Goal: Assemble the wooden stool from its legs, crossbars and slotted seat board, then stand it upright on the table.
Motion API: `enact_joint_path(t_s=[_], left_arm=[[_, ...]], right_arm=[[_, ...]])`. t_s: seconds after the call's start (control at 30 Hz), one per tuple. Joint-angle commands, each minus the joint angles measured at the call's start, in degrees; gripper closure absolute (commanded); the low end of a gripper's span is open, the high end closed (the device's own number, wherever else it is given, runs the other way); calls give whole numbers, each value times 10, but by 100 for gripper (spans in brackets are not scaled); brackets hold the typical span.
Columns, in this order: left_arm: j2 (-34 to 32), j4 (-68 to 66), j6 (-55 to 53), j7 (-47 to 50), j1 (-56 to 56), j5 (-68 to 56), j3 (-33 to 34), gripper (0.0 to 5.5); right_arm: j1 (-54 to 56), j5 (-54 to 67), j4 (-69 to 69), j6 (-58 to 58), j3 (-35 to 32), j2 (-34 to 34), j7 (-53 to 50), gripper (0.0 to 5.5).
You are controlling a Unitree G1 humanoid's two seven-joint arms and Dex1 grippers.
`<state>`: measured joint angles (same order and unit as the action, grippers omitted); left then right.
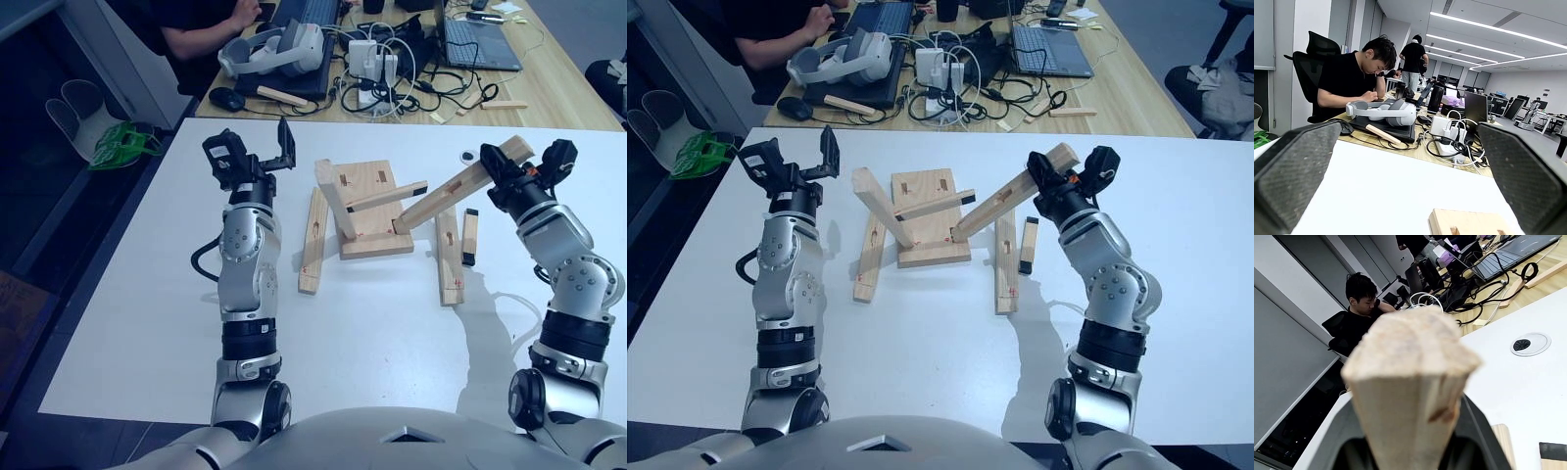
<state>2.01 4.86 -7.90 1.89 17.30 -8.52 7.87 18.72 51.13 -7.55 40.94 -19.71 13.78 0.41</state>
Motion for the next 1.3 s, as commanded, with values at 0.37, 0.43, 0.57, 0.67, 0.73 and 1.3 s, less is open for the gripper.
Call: enact_joint_path(t_s=[0.37, 0.43, 0.57, 0.67, 0.73, 1.3], left_arm=[[-2, -10, 0, 8, 9, 3, -2, 39], [1, -15, 3, 11, 12, 4, -2, 39], [4, -29, 14, 14, 18, 4, -4, 39], [6, -41, 22, 16, 24, 4, -5, 39], [9, -47, 26, 17, 27, 5, -8, 39], [8, -62, 39, 21, 32, 7, -11, 39]], right_arm=[[59, -90, -30, 102, 135, 51, 44, 450], [69, -92, -25, 115, 141, 56, 57, 450], [81, -99, -12, 115, 142, 65, 90, 450], [69, -104, -14, 103, 136, 67, 109, 450], [51, -109, -22, 88, 134, 66, 122, 450], [45, -145, -67, 62, 164, 54, 144, 450]])
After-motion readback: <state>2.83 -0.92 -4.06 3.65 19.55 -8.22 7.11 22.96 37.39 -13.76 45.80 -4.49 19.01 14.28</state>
